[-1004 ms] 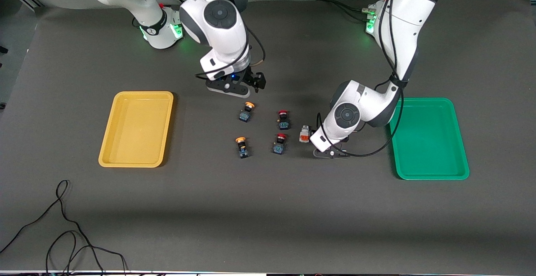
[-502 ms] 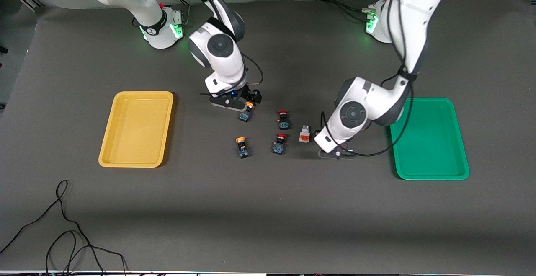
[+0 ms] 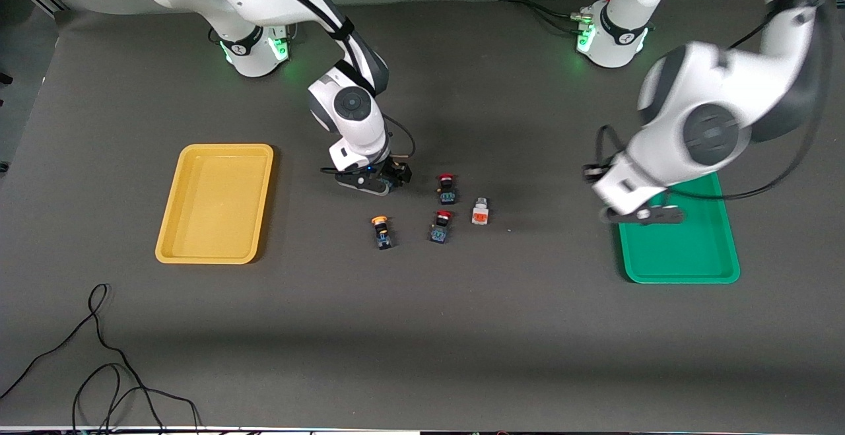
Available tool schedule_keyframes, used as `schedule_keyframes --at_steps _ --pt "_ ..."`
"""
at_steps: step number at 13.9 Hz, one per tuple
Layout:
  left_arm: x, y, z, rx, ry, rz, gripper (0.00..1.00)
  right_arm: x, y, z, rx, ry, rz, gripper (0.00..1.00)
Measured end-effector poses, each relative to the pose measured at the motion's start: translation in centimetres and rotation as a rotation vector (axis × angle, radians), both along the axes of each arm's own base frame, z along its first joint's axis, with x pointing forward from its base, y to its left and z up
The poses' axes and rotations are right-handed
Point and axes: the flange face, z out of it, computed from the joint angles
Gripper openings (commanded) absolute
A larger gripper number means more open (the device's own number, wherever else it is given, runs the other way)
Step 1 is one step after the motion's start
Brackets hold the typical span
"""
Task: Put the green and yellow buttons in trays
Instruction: 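Place the green button in the green tray with the left gripper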
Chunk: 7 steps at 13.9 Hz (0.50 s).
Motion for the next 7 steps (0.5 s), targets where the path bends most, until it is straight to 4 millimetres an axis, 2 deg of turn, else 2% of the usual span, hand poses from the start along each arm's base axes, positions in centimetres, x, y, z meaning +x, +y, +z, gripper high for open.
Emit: schedule_keyframes --at_steps 1,2,4,5,7 --pt "0.5 3.6 0.5 -0.015 -0.002 -0.024 0.0 0.1 0.1 -0.1 0.001 -0.001 0.001 0.48" --pt "1.0 7.6 0.4 -0.027 0.001 -0.047 0.0 0.1 0.2 -0.1 0.002 -0.002 0.002 0.4" --pt "1.6 14.5 -1.2 -0.051 0.007 -0.08 0.0 0.3 0.5 0.0 0.006 -0.006 0.003 0.37" --pt "1.8 16.8 -2.5 -0.056 0.0 -0.091 0.0 0.3 0.5 0.1 0.007 -0.007 0.003 0.36" --pt "2.1 18.6 -5.8 -0.04 -0.02 -0.115 0.0 0.4 0.6 0.1 0.008 -0.008 0.003 0.36"
